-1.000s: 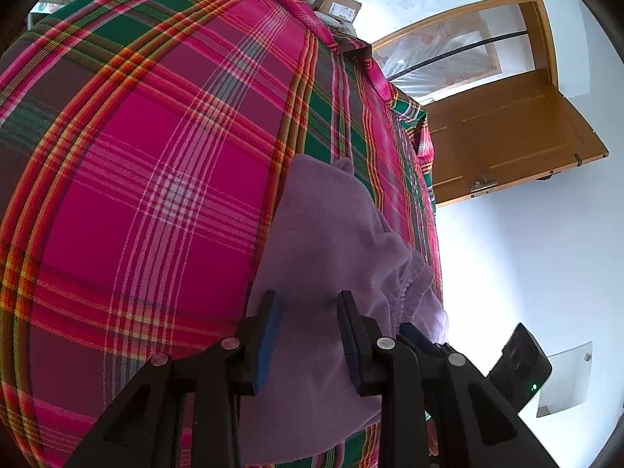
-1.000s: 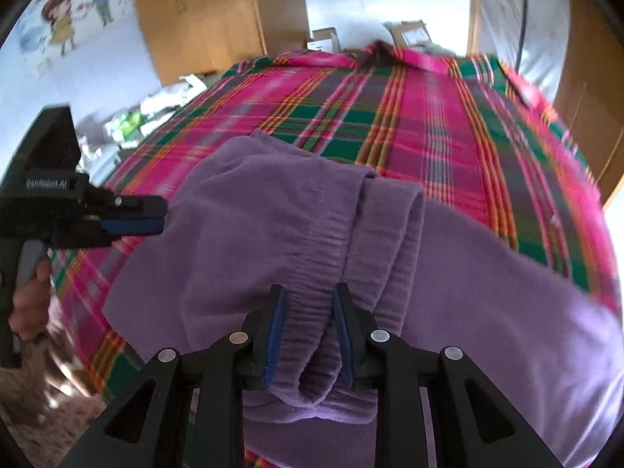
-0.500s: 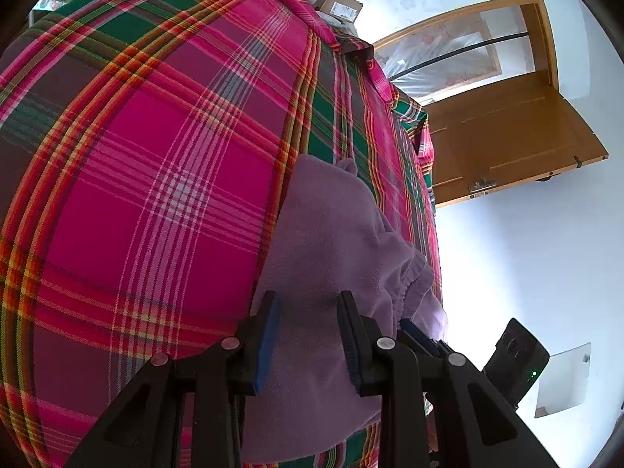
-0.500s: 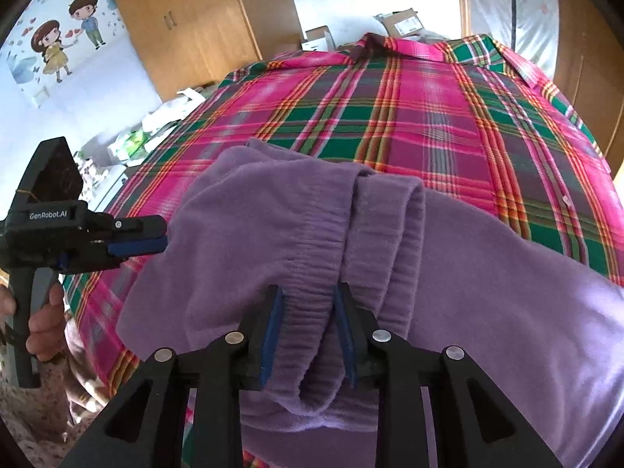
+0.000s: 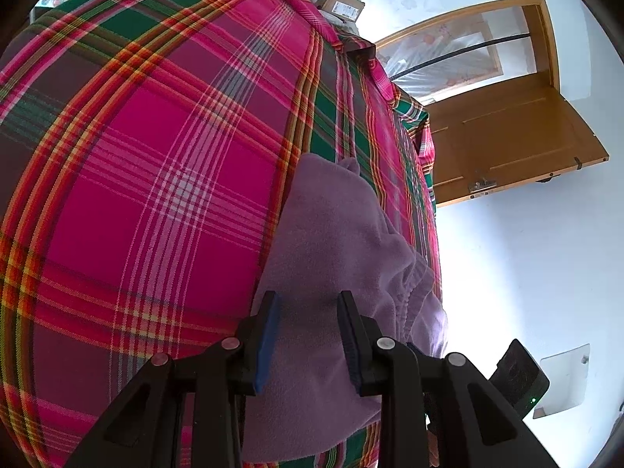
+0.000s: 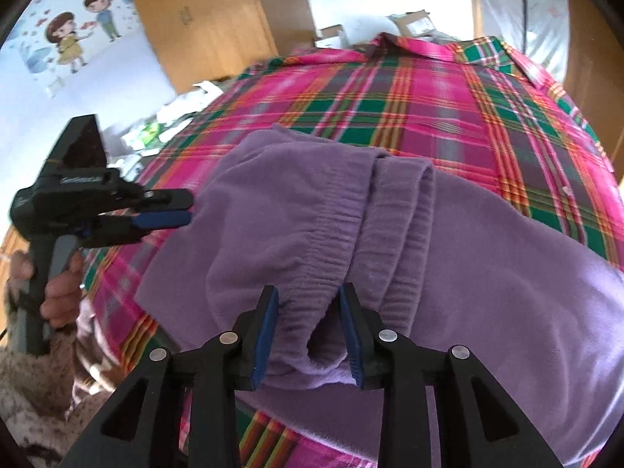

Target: Fold clothes

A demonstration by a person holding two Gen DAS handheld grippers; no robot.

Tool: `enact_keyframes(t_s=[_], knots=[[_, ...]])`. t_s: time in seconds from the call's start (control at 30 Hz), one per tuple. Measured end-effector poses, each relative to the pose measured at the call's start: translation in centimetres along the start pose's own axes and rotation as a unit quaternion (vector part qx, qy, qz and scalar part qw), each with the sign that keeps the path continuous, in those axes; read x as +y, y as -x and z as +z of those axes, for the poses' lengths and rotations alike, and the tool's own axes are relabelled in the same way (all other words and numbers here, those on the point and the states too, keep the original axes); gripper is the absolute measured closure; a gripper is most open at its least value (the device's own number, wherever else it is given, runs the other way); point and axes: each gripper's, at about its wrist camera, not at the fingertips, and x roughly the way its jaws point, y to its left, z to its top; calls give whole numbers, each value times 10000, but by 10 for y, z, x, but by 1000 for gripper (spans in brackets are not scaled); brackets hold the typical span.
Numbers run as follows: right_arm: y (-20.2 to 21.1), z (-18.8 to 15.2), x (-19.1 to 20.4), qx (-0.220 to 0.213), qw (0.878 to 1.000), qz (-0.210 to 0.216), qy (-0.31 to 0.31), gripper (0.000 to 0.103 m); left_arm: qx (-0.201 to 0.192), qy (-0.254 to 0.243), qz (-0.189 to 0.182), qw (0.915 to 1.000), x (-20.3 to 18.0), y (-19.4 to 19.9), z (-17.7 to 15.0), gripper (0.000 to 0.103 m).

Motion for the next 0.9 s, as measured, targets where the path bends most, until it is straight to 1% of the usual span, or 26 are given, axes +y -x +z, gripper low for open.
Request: enact_keyframes(t_s=[0.07, 0.13, 0.2, 0.27, 0.3, 0.37, 0.43, 0.6, 0.77, 0.8, 0.87, 0.9], knots=[[-1, -1, -10, -4, 9990, 346, -282, 70, -1, 3, 9, 10000, 0, 0, 0, 72], [-3, 1, -23, -11, 9944, 821, -673, 71, -3, 7, 18, 10000, 0, 0, 0, 72], [-6, 1, -35, 21, 9847, 1406, -1026, 71, -4, 10, 27, 10000, 0, 0, 0, 72], [-9, 0, -41, 160, 9749, 1835, -1253, 70, -5, 14, 36, 10000, 0, 0, 0, 72], [-9, -1, -42, 209, 9736, 1875, -1284, 71, -6, 16, 41, 10000, 0, 0, 0, 72], [-8, -4, -41, 269, 9792, 1633, -1171, 71, -8, 19, 50, 10000, 0, 0, 0, 72], [-7, -4, -39, 277, 9799, 1659, -1077, 71, -9, 23, 59, 10000, -1, 0, 0, 72], [-14, 10, -35, 153, 9792, 1758, -1003, 70, -18, 28, 87, 10000, -1, 1, -1, 72], [-20, 24, -42, -89, 9765, 1769, -1226, 71, -34, 36, 114, 9999, -1, 1, -2, 72], [-22, 26, -45, -107, 9746, 1794, -1334, 73, -34, 40, 122, 9999, -2, 1, -2, 72], [-24, 28, -55, -126, 9680, 1899, -1635, 80, -36, 44, 129, 9999, -2, 1, -2, 72], [-25, 28, -58, -159, 9652, 1925, -1761, 89, -37, 45, 132, 9999, -2, 1, -2, 72]])
